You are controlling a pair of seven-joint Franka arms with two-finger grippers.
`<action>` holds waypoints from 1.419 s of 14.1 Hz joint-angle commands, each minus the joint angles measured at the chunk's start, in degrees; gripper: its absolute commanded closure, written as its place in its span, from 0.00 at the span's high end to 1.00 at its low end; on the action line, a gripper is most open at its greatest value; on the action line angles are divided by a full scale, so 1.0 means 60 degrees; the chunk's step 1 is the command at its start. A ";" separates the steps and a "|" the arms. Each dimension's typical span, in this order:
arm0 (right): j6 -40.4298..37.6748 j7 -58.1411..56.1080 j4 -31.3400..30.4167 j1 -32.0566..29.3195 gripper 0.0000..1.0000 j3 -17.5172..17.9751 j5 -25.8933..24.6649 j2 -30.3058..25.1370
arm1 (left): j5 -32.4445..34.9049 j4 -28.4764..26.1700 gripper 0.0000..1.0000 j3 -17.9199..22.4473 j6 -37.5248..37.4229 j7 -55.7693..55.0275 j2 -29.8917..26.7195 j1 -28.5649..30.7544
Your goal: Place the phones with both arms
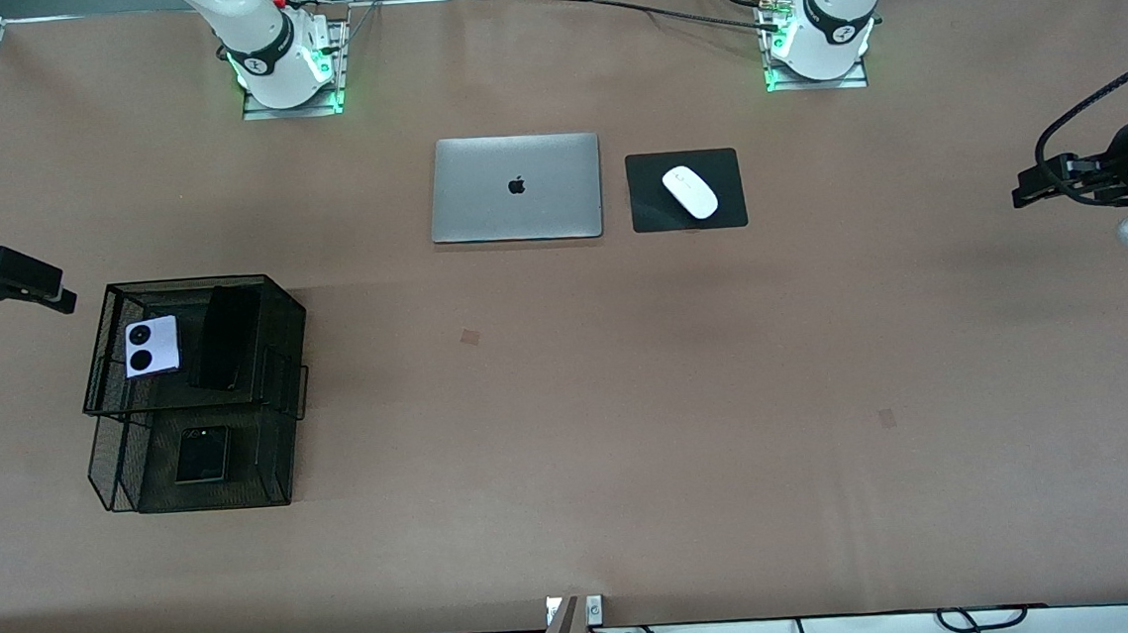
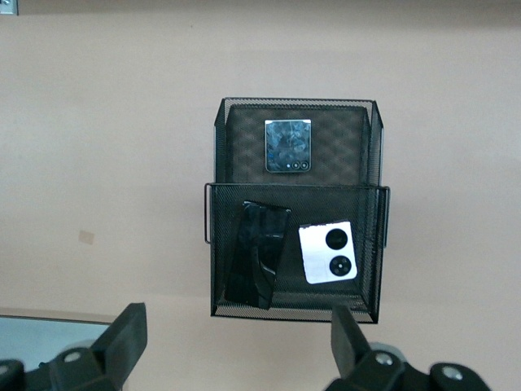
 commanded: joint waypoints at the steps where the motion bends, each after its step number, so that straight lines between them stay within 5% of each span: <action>1: 0.0196 0.0250 -0.0831 -0.0130 1.00 0.0291 -0.0484 -0.0505 | 0.0084 0.0301 1.00 -0.0139 -0.0376 0.0046 0.0026 0.0025; 6: 0.1514 0.0265 -0.3718 -0.0115 1.00 0.0350 -0.0808 -0.2366 | -0.0120 0.0301 1.00 -0.0198 -0.0682 -0.0394 0.0011 -0.0048; 20: 0.1119 0.0074 -0.3310 -0.0203 1.00 0.0291 -0.0647 -0.2294 | -0.0150 0.0668 1.00 -0.0755 -0.0479 0.0161 0.0011 0.0069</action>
